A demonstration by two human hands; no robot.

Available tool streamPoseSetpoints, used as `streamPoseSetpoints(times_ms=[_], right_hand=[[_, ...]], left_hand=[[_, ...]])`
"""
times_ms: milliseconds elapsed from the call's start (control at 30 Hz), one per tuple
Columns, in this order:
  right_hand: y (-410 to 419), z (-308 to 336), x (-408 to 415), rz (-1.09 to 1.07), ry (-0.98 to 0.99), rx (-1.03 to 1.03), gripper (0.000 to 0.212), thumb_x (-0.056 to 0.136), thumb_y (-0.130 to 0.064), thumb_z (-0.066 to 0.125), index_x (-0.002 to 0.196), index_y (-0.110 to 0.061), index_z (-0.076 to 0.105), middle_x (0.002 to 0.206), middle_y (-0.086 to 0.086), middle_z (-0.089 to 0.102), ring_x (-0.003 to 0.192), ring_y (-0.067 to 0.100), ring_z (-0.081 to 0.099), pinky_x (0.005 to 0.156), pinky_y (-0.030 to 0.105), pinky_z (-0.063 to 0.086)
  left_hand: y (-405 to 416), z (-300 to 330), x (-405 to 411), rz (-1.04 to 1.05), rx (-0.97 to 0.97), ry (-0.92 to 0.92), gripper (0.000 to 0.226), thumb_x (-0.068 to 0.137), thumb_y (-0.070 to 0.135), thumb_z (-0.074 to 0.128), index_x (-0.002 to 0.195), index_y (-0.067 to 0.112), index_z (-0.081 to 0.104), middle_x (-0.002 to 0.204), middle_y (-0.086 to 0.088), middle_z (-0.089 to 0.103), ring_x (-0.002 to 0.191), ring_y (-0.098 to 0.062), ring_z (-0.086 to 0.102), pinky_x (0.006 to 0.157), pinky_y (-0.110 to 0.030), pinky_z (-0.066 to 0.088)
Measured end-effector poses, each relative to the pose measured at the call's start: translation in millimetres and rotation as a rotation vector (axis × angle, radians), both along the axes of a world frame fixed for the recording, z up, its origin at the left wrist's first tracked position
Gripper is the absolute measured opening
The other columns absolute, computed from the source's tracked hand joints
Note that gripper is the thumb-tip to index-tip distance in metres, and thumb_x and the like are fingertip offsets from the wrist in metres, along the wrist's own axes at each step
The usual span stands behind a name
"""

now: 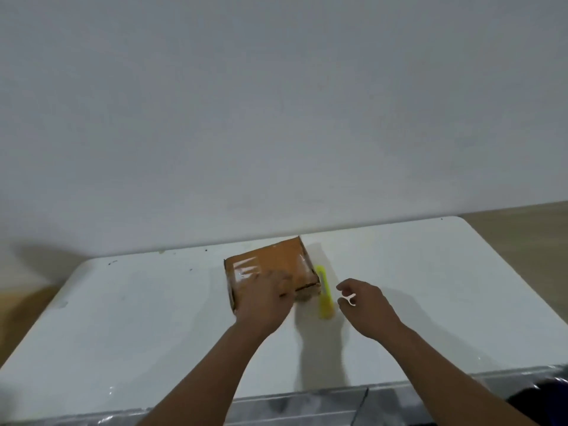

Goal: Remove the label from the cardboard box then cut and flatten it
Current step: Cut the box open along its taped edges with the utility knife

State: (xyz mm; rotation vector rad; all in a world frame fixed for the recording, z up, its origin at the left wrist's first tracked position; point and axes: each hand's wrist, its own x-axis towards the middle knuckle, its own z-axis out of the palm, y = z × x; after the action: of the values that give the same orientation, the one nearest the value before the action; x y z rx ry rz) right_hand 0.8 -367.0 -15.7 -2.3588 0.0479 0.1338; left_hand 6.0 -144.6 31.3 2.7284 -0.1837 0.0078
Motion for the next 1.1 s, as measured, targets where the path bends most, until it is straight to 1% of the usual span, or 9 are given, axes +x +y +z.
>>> streamPoseSetpoints(times_ms=[100,200,300,433,567,733,800,900,1100], right_hand=[[25.0,-14.0,18.3,-0.030,0.052,-0.038,0.032,0.087,-0.026,0.061,0.119,-0.024,0.062,0.110,-0.005,0.065,0.090,0.013,0.060,0.083,0.031,0.051],[40.1,-26.1,33.5,-0.093,0.088,-0.098,0.037,0.088,-0.027,0.061,0.124,-0.018,0.060,0.119,0.003,0.064,0.106,0.021,0.061,0.083,0.029,0.048],[48.2,-30.3,44.9,-0.137,0.114,-0.158,0.040,0.088,-0.030,0.060,0.125,-0.015,0.058,0.119,0.009,0.063,0.110,0.027,0.060,0.087,0.035,0.050],[50.3,-32.4,59.3,-0.122,0.115,-0.237,0.038,0.084,-0.035,0.065,0.114,-0.011,0.063,0.105,0.013,0.065,0.098,0.032,0.064,0.081,0.039,0.053],[50.8,-31.1,66.7,-0.084,0.150,-0.317,0.033,0.084,-0.038,0.064,0.102,-0.010,0.066,0.098,0.011,0.065,0.090,0.030,0.064,0.072,0.033,0.051],[52.7,-28.2,67.5,-0.070,0.147,-0.348,0.033,0.087,-0.041,0.058,0.099,-0.011,0.064,0.094,0.009,0.066,0.083,0.029,0.065,0.068,0.034,0.053],[53.8,-26.4,63.5,-0.063,0.165,-0.343,0.037,0.084,-0.041,0.063,0.103,-0.010,0.062,0.096,0.009,0.065,0.085,0.028,0.065,0.066,0.032,0.049],[55.9,-27.5,57.4,-0.067,0.211,-0.314,0.039,0.079,-0.034,0.071,0.109,-0.011,0.058,0.100,0.009,0.064,0.088,0.029,0.065,0.071,0.034,0.052],[54.2,-22.4,58.1,-0.197,0.270,-0.005,0.020,0.087,-0.024,0.062,0.097,-0.007,0.063,0.089,0.012,0.066,0.074,0.024,0.059,0.064,0.031,0.044]], left_hand=[[51.1,-20.6,6.9,0.098,-0.011,-0.014,0.047,0.083,0.048,0.055,0.128,0.034,0.057,0.136,0.009,0.053,0.133,-0.022,0.042,0.111,-0.032,0.024],[82.1,-35.9,14.3,0.193,-0.111,0.098,0.092,0.073,0.061,0.066,0.150,0.028,0.030,0.142,0.001,0.040,0.137,-0.028,0.030,0.114,-0.037,0.024],[96.4,-43.7,22.8,0.215,-0.225,0.227,0.132,0.051,0.079,0.073,0.155,0.031,0.007,0.130,0.000,0.048,0.127,-0.028,0.045,0.109,-0.046,0.039],[104.5,-49.0,29.1,0.201,-0.395,0.270,0.127,0.050,0.073,0.083,0.152,0.040,0.015,0.136,0.012,0.054,0.120,-0.016,0.057,0.097,-0.036,0.051],[109.8,-43.2,29.3,0.188,-0.487,0.287,0.102,0.068,0.039,0.089,0.149,0.044,0.027,0.117,0.023,0.053,0.108,-0.008,0.054,0.083,-0.019,0.042],[117.5,-46.9,38.1,0.200,-0.506,0.297,0.093,0.077,0.025,0.085,0.136,0.058,0.021,0.104,0.038,0.045,0.109,-0.003,0.048,0.067,0.004,0.034],[119.1,-49.4,41.1,0.204,-0.509,0.316,0.101,0.079,0.025,0.084,0.150,0.048,0.017,0.119,0.027,0.049,0.112,-0.005,0.046,0.073,0.001,0.035],[122.9,-55.4,45.8,0.218,-0.499,0.357,0.110,0.078,0.031,0.085,0.157,0.040,0.009,0.146,0.009,0.046,0.132,-0.018,0.045,0.092,-0.019,0.036],[129.0,-60.0,50.0,0.193,-0.503,0.382,0.113,0.074,0.036,0.087,0.156,0.043,0.010,0.148,0.005,0.049,0.130,-0.021,0.049,0.094,-0.026,0.041]])
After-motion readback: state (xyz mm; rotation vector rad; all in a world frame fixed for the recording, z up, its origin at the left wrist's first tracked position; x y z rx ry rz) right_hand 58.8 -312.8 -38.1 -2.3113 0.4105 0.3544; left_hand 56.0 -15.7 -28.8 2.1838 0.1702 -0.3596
